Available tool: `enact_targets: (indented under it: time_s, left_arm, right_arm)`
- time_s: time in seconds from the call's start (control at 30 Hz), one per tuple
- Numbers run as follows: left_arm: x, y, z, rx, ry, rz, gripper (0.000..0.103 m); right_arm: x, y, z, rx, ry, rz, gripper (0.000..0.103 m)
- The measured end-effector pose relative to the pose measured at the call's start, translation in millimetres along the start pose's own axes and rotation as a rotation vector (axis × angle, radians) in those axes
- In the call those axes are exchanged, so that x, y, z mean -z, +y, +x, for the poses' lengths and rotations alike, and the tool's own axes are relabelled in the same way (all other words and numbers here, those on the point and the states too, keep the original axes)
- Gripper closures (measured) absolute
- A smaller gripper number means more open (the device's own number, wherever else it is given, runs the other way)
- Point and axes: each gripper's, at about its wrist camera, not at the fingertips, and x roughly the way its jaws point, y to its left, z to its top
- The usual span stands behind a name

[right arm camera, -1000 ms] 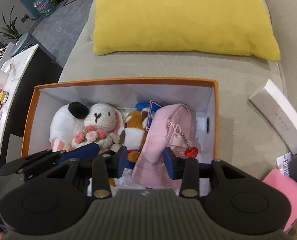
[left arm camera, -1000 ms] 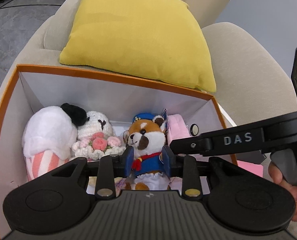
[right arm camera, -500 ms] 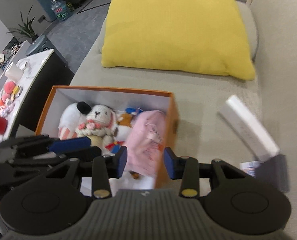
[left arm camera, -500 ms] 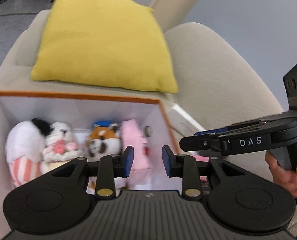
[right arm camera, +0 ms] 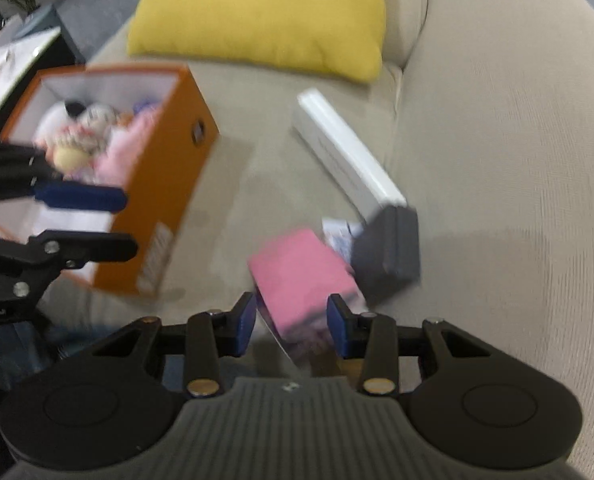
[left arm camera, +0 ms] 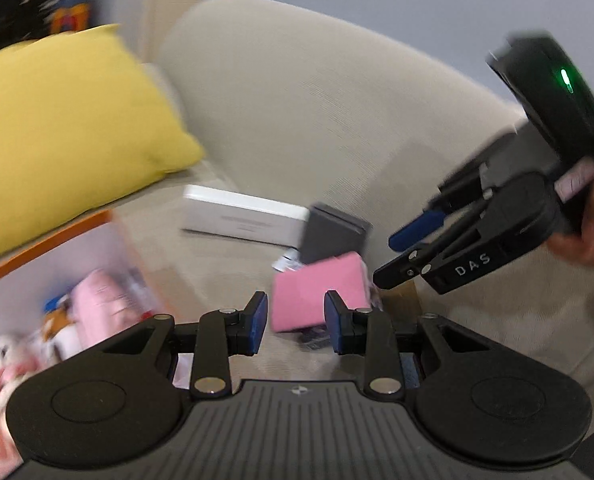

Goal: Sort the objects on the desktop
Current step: 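Move both tools back to the pink card wallet beside the grey case, then grasp the pink card wallet with the left tool and lift it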

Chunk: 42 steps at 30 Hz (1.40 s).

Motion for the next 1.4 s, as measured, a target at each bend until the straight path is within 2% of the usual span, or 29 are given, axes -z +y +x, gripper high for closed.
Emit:
enact_targets:
  time_s: [0.17,0.27,0.33,0.43,0.6,0.63,0.87,1.03,1.13,1.23,1.37,1.4]
  left_arm:
    - [6.4,-24.2,42.8,0.002,0.081,0.139,0.068]
    - [13.5,-34.7,62.5,-0.025,0.126,0.230,0.068]
    - [16.1,-38.1,74.0,-0.045,0.148,0.298,0.064]
    - [20.2,-45.4,87.3,-0.070,0.162,0.406,0.052]
    - [27.4,-53.1,107.9,-0.130,0.183,0.572,0.051]
    - [27.7,-53.5,112.0,-0.137,0.185,0.597,0.051]
    - [33.8,-60.4,129.7,-0.150,0.204,0.806,0.051]
    - [32.5,-59.7,136.4,-0.140,0.209,0.859,0.051]
    - [33.9,-60.8,138.6,-0.156,0.204,0.901,0.051]
    - [30.8,-59.0,139.7,-0.165,0.195,0.884,0.051]
    - [21.6,-52.3,139.9,-0.162,0.171,0.800,0.069]
    - [19.3,-49.3,138.5,-0.154,0.165,0.768,0.071]
  right_arm:
    - [16.8,-7.4,19.8,0.005,0.057,-0.024,0.061]
    - [17.6,-14.4,28.5,0.012,0.061,-0.008,0.072]
    - [15.4,-19.8,33.6,0.019,0.056,0.010,0.076]
    - [10.0,-23.9,43.5,0.044,0.071,0.023,0.079]
    - [7.8,-32.9,58.5,0.087,0.097,0.020,0.082]
    - [8.0,-35.4,61.1,0.091,0.102,0.027,0.089]
    - [6.9,-42.0,76.2,0.028,0.100,0.054,0.095]
    - [2.2,-48.0,72.9,-0.020,0.076,0.123,0.092]
    - [-1.8,-52.1,65.4,-0.098,0.021,0.168,0.092]
    - [-7.0,-52.3,61.4,-0.182,-0.027,0.202,0.092]
    - [-9.4,-53.6,64.5,-0.174,-0.034,0.220,0.090]
    - [-8.9,-53.1,64.2,-0.174,-0.033,0.221,0.088]
